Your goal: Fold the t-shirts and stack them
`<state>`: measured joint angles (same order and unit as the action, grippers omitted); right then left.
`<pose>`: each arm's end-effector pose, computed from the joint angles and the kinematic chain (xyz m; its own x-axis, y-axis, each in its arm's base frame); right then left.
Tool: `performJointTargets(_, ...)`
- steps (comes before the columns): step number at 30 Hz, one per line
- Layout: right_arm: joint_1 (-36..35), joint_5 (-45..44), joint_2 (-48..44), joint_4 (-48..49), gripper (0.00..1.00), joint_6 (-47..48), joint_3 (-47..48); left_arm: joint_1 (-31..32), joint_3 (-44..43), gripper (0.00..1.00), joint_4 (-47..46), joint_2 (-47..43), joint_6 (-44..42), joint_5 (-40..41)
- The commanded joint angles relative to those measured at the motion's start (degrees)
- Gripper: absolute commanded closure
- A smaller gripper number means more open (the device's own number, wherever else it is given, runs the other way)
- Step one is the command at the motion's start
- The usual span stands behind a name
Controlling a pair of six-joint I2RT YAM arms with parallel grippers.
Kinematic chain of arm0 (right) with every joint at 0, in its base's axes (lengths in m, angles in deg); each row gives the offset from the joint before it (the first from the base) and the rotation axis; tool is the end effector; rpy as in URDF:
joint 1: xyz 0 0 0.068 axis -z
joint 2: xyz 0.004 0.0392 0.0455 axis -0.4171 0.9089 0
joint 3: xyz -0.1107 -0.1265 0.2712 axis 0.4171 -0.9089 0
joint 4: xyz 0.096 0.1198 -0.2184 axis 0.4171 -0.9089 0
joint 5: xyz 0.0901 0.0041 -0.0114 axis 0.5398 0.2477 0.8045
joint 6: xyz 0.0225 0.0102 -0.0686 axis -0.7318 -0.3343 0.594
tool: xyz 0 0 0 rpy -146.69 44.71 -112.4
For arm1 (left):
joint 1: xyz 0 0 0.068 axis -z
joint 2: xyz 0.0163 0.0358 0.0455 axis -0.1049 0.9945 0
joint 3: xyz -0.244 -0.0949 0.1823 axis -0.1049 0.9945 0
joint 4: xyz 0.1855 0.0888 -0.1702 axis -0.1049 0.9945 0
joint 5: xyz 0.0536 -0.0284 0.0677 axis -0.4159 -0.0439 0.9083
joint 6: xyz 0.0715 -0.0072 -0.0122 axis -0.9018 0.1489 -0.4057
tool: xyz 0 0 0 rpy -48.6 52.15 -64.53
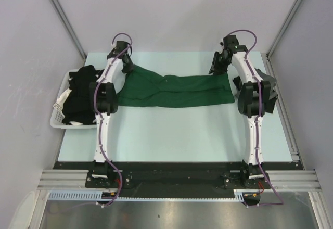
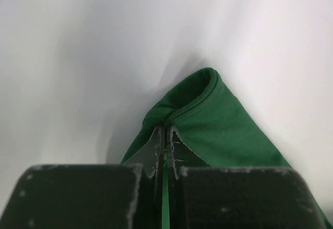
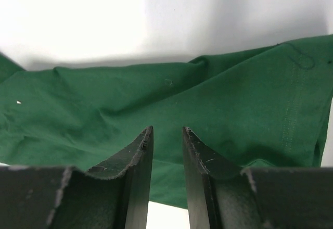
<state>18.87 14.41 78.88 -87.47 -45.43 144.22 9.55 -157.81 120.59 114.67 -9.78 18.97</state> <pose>0.5770 0.0736 0.2366 -0.8781 0.1872 -0.4403 0.0239 0.9363 0.3503 0.6293 -0.0335 0.1683 -0.7129 -0.4066 -0.5713 -0.3501 0.9123 -0.2124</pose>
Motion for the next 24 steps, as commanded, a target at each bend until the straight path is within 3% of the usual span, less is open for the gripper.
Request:
performJointTargets(1, -0.02, 0.79, -5.97, 0.57, 0.67, -0.14, -0.97, -0.01, -2.61, 1.00, -6.31, 0.24, 1.82, 2.36)
performJointTargets(15, 0.51, 0.96, -7.65, 0.48, 0.68, 0.21, -3.17, -3.35, -2.53, 1.00, -13.79, -0.20, 4.64, 7.64)
performJointTargets(24, 0.42, 1.93, -6.50, 0.83, 0.68, 0.03, -2.56, -5.29, -3.23, 1.00, -15.46, 0.76, 4.90, 4.66)
